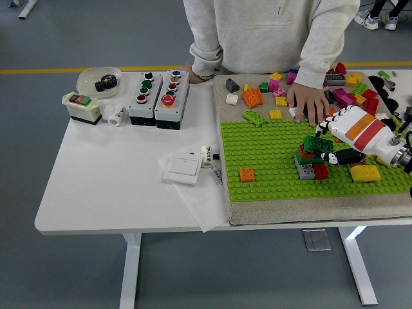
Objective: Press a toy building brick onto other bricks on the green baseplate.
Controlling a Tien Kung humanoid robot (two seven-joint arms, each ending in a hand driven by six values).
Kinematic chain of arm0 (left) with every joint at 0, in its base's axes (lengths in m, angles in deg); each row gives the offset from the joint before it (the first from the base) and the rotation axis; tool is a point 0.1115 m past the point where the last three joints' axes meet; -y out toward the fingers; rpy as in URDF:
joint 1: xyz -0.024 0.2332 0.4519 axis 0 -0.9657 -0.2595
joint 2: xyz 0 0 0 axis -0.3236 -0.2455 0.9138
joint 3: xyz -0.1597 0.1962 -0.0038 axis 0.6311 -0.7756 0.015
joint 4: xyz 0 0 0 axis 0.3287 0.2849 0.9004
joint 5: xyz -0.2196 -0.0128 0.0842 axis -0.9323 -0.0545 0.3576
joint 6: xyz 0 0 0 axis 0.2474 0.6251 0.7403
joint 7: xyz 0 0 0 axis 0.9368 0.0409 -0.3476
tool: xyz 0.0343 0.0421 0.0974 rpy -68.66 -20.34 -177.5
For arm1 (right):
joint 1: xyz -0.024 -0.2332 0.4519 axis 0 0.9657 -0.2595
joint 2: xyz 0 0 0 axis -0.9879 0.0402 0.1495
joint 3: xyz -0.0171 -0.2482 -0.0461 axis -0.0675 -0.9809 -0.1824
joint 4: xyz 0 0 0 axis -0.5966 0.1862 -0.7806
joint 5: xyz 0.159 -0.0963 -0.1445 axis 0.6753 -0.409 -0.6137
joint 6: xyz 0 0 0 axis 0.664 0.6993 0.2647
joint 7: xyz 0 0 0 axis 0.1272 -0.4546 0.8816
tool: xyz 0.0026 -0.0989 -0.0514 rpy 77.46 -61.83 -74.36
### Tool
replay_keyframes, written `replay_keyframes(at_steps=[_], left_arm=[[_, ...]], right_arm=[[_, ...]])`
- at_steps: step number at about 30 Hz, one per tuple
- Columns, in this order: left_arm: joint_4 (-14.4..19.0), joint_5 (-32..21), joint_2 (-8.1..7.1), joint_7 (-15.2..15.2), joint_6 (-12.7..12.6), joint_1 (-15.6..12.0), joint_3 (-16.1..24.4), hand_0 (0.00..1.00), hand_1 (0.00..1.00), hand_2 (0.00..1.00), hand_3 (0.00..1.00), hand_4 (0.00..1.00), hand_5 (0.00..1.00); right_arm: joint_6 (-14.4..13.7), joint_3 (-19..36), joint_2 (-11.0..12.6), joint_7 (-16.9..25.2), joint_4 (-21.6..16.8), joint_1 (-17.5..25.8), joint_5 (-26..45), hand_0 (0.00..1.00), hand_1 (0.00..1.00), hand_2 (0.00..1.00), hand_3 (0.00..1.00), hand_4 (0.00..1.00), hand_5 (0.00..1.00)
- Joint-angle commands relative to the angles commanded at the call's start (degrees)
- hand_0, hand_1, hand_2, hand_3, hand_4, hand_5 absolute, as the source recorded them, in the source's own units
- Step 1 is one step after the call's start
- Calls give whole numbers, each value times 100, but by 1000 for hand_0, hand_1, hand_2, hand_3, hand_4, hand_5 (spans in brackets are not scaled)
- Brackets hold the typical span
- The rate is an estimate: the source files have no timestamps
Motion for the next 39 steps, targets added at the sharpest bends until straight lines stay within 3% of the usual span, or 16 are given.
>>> replay_keyframes(at_steps=[18,39], left_arm=[[11,102,-6,-35,9,-25,52,734,754,754,611,677,611],[7,110,-17,-22,4,-5,56,722,754,754,609,678,609]], right_arm=[[0,-333,-36,-25,62,-85,-67,358,449,496,507,688,541],[0,-594,106,102,-2,-331,-26,357,459,500,506,691,544]])
